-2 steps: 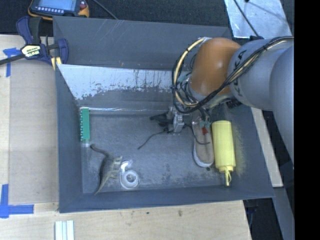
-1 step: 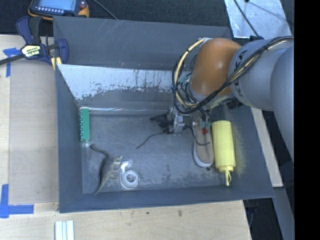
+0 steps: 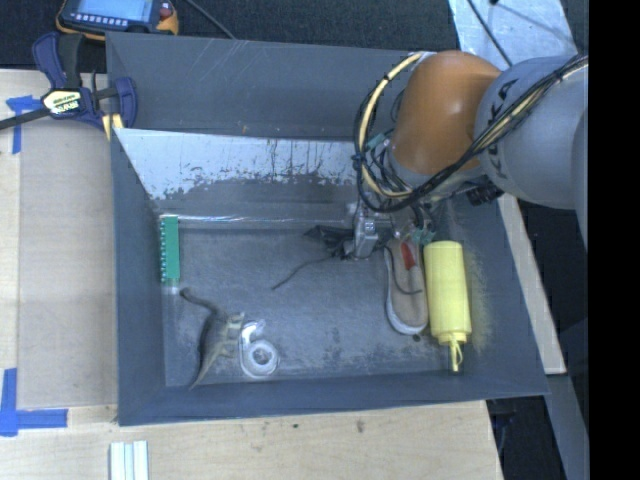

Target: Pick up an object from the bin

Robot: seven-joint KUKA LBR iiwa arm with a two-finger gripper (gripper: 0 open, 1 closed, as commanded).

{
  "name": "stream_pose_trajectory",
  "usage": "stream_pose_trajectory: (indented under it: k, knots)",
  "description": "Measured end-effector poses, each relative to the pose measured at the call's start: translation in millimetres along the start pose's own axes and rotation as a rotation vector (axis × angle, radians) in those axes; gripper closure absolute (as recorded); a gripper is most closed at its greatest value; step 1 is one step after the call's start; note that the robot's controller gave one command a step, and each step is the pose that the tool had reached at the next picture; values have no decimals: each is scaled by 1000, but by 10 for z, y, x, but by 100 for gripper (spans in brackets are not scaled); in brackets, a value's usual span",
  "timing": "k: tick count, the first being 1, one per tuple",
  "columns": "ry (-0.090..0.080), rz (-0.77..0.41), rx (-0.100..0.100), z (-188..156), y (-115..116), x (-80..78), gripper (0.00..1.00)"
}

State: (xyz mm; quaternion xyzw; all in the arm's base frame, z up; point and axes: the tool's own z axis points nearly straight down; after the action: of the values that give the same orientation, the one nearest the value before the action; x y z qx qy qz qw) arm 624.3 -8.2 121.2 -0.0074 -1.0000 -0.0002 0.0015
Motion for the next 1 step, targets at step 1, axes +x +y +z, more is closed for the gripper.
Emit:
stream_pose_trajectory:
  k: [1]
  knots:
    - [-4, -5, 0, -762, -6, 40, 100]
